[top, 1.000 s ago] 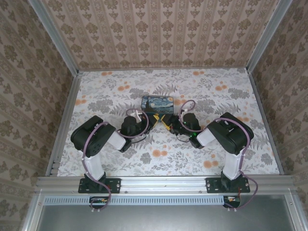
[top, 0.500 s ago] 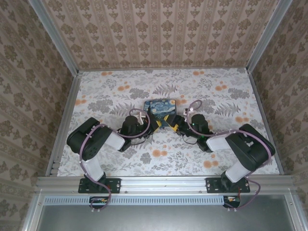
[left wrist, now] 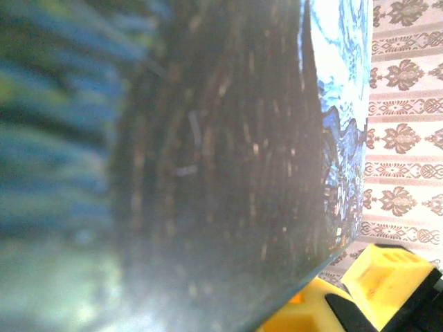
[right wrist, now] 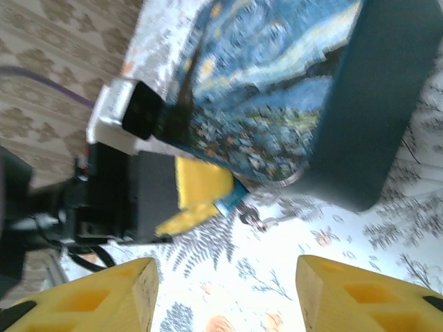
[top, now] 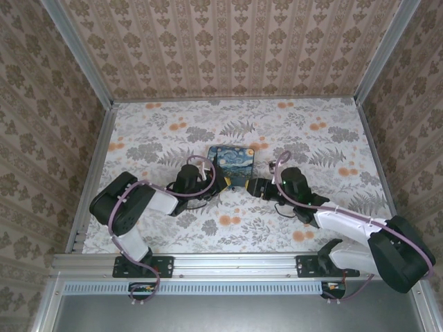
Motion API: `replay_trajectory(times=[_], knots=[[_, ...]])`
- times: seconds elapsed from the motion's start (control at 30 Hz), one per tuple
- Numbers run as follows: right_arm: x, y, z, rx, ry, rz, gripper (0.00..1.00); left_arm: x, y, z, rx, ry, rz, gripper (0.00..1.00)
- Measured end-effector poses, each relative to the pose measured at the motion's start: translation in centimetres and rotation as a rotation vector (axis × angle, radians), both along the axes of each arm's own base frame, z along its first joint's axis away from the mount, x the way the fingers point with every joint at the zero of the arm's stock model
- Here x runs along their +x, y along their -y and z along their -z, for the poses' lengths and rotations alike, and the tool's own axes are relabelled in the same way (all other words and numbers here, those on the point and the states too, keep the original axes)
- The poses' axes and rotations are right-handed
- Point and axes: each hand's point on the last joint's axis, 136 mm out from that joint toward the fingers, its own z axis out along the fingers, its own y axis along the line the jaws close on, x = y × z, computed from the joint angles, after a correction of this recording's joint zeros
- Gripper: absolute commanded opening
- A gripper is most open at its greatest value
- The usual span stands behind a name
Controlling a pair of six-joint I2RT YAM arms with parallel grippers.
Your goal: Unlock the padlock with the key
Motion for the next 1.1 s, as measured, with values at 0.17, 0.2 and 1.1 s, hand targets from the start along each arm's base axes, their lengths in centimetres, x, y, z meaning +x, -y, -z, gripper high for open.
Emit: replay_trajectory(times=[0.17,0.2,1.1], knots=[[-1.7,-0.9,2.0,-0.153,0.019,-0.061,0.5,-0.1,0.1,0.1,0.025,-0.009,0.009,0.0],[-2.0,-1.2,2.3,-0.181,0.027,-0.074,0.5,-0.2,0.0,0.2,0.035,-0.013,0.011,0.0],[-1.6,-5.0,6.9,-0.695,0.255,-0.181,0.49,-1.5,0.3,0.4,0.144,-0.08,0.041,0.0]])
